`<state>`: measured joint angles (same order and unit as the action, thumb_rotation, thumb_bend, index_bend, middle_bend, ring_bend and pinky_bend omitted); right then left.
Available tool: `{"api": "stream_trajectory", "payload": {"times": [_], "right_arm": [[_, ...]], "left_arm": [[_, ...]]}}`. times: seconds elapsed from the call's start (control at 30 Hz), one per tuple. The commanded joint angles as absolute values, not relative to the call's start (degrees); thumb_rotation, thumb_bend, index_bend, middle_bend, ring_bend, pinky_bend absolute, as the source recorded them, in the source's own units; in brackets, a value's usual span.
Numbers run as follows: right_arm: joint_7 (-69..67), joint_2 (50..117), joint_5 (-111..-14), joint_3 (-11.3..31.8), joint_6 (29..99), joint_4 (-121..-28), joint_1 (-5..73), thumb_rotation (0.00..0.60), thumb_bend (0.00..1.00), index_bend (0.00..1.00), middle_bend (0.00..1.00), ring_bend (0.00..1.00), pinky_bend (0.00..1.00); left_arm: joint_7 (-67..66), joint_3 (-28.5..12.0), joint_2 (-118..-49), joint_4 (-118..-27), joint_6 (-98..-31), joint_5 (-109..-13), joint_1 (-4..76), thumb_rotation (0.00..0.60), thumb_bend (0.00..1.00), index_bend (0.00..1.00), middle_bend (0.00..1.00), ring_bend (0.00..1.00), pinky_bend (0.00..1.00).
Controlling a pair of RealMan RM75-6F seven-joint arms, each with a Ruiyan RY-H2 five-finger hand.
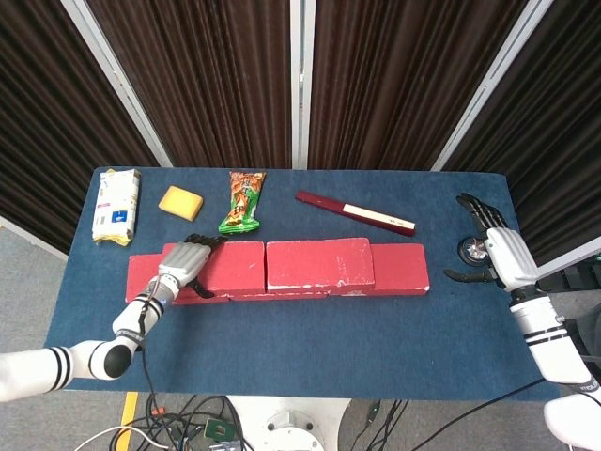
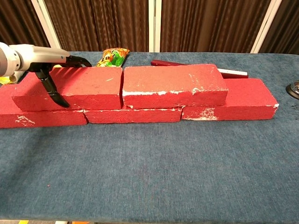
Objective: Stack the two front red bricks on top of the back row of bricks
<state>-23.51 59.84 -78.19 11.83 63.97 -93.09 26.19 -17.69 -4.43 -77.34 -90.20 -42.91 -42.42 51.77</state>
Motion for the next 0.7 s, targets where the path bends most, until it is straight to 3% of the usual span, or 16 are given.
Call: {"api": "stream_trajectory", "payload": {"times": [0.03,0.7], "right_arm": [[-23.56,59.86,-78.18,11.84,63.96,-93.0,26.18,0.6,0.0,0.0,0.0,0.0,0.0],[-23.85,59.76,-78.24,11.91,64.11,-92.95,25.97,0.6,0.0,0.0,0.0,0.0,0.0]], "left_arm": [[-17.71,-4.31,-77.38,-90.31,-42.96,-42.2,51.82,0.6,0.06,0.0,0.22,0.09,0.07],[-18.36,-4.17,-77.14,-92.23,-45.28,-41.09,51.97,0.6,0.06,0.0,0.21,0.08,0.07]]}}
